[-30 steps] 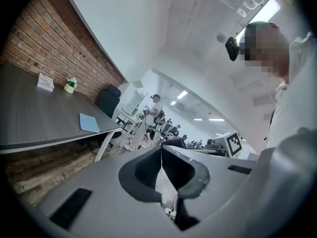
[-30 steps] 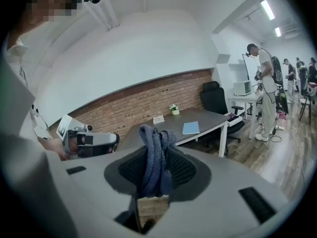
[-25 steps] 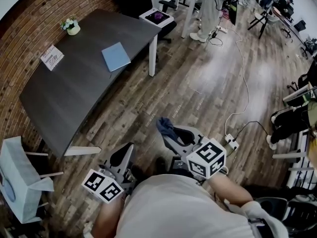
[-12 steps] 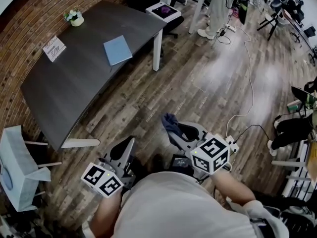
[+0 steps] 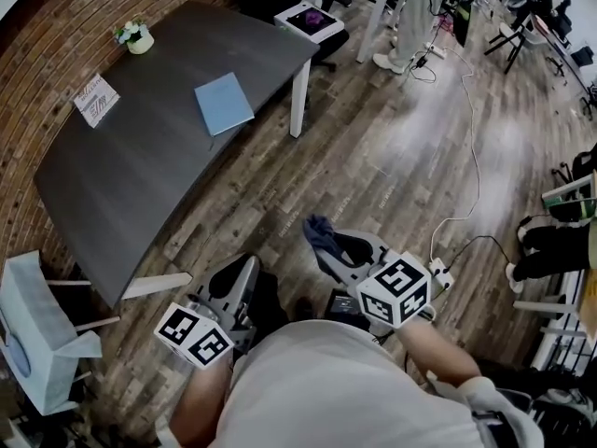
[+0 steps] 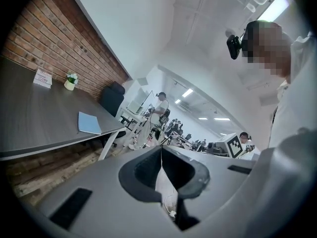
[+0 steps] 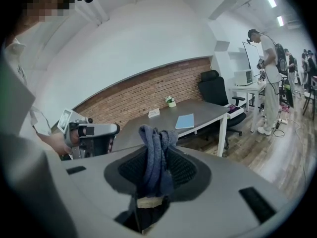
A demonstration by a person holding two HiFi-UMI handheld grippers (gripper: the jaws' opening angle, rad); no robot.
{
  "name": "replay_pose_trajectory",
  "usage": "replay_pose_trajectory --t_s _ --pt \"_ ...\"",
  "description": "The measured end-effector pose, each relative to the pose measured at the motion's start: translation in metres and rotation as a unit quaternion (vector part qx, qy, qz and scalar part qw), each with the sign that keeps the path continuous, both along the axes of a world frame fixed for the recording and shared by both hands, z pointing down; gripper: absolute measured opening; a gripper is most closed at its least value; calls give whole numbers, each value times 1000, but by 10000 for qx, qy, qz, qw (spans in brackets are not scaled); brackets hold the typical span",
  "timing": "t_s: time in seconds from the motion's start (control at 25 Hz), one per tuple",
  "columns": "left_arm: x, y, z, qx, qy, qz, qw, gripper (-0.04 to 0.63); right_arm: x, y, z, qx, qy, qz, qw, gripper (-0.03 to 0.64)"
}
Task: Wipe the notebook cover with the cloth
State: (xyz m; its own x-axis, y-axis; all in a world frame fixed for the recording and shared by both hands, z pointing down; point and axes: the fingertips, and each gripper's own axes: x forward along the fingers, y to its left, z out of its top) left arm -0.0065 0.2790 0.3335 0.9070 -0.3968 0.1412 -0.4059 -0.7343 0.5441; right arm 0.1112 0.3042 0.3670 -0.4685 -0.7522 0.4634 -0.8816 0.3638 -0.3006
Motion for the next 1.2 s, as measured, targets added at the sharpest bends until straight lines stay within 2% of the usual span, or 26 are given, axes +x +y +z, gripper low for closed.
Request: replay_pose_trajectory --t_s 0.64,0.96,1.2 --pt "-24 -184 6 47 -97 562 9984 11 -31 -178 -5 -147 193 392 9989 126" --pt "-38 -230 22 -29 -158 686 9975 11 -43 -231 -4 -104 366 414 9984 126" --pt "-35 -250 37 -208 -178 618 9977 11 -35 -262 -1 -122 804 173 9965 126"
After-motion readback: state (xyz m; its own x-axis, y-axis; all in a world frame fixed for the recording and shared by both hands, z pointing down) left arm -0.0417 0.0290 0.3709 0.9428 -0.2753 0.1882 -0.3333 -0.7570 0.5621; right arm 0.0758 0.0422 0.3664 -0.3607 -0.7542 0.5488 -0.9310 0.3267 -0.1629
